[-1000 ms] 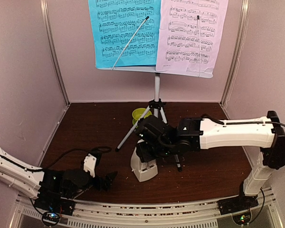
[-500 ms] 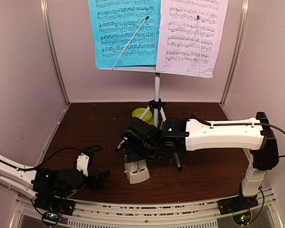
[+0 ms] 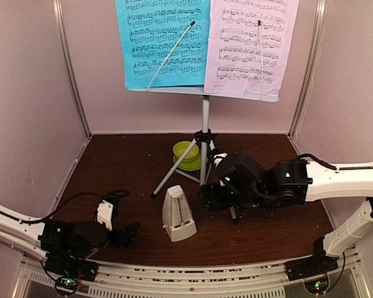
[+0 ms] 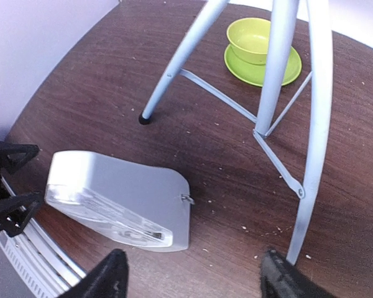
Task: Set up the instrument practice props
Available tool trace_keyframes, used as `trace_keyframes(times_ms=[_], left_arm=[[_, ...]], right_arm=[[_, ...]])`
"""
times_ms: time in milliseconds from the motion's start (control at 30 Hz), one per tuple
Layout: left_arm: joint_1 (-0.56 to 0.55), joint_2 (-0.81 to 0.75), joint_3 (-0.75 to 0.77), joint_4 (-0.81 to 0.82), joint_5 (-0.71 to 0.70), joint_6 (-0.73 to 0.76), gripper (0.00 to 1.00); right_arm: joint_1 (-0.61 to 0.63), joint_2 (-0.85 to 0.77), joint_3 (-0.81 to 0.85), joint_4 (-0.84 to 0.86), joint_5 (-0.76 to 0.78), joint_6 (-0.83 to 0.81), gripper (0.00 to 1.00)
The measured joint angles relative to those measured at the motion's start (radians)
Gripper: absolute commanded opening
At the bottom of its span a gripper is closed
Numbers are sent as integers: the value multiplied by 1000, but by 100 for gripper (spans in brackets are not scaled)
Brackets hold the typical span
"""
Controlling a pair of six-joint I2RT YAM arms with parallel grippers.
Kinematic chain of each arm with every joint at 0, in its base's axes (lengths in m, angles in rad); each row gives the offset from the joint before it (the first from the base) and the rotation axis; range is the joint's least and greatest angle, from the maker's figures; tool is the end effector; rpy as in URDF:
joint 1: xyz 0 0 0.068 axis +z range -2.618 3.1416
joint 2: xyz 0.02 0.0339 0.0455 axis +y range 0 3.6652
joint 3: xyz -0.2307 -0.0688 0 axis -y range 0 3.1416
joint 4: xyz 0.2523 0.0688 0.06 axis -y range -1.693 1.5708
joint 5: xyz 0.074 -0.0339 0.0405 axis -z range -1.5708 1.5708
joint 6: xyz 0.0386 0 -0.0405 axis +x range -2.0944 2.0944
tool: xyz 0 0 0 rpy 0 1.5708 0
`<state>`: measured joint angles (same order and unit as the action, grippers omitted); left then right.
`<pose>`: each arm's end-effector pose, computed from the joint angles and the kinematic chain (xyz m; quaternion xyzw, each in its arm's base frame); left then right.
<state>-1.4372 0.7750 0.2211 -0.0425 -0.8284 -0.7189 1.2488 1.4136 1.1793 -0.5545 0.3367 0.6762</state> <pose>0.0527 -0.1787 0.1370 0.1079 0.8235 -0.2094 0.5161 0.1137 0.3005 0.2628 -0.1961 0.8924 0.2198 0.3418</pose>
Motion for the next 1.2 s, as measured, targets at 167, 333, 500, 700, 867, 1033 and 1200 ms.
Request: trace_keyframes(times_ms=[167, 333, 500, 700, 867, 1033, 1200], left_arm=[[24, 50, 17, -58, 43, -58, 79], [81, 62, 24, -55, 135, -115, 67], [212, 86, 26, 17, 296, -128, 54], [337, 277, 122, 61, 515, -107, 50], [366, 458, 248, 115, 659, -83, 48], [399, 573, 345, 128, 737, -60, 47], [460, 661, 432, 101, 765, -24, 47]], right_arm=[[-48, 4, -112, 67, -50, -42, 42], [-52, 60, -153, 130, -102, -89, 28], [-59, 136, -165, 224, -156, -128, 20], [-93, 180, -222, 342, -229, -136, 19], [-123, 209, -262, 435, -312, -148, 17], [-127, 269, -263, 498, -378, -158, 16], [-138, 291, -285, 529, -426, -150, 16]])
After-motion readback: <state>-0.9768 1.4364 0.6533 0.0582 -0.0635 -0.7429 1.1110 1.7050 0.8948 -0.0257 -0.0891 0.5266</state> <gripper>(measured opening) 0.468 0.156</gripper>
